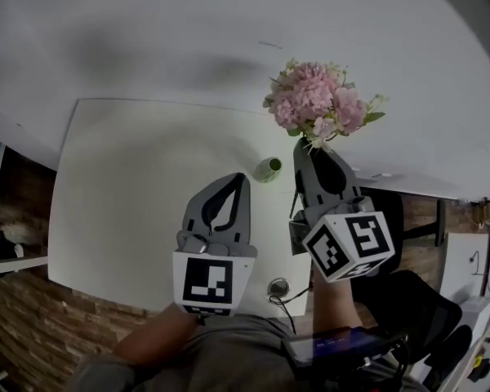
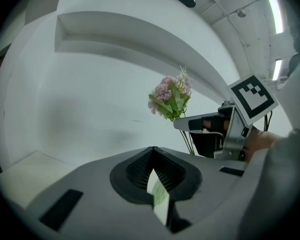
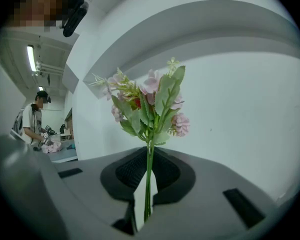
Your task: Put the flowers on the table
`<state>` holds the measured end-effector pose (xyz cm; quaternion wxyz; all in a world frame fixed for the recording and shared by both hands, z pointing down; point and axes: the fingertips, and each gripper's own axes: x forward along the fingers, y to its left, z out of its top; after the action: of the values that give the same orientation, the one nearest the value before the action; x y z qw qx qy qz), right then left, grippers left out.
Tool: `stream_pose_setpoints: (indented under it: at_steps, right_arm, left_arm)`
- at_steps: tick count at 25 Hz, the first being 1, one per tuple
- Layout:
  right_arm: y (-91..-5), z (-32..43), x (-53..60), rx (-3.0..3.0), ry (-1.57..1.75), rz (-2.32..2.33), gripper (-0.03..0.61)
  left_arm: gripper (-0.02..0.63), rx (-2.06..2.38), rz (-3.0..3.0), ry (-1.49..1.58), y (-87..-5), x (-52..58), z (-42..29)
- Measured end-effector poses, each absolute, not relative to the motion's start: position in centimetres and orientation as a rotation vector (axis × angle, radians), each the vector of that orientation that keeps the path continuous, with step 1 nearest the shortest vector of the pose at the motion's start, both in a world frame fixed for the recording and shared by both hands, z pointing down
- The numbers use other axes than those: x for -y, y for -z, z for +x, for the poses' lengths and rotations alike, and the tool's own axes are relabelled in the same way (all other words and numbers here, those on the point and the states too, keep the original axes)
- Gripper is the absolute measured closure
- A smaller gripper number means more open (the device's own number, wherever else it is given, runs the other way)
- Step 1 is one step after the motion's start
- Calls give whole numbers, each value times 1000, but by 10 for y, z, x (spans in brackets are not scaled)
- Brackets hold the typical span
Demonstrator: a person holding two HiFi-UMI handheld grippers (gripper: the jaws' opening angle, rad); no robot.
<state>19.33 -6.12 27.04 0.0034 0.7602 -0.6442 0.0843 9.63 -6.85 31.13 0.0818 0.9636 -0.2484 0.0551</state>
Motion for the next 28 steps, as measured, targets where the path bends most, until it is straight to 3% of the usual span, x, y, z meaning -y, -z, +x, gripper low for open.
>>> stream_pose_setpoints:
  at_steps: [28]
  right_arm:
    - [-272, 196, 80, 2323, -95, 2296, 551]
  left_arm:
    - [606, 900, 2765, -196, -377, 63, 89]
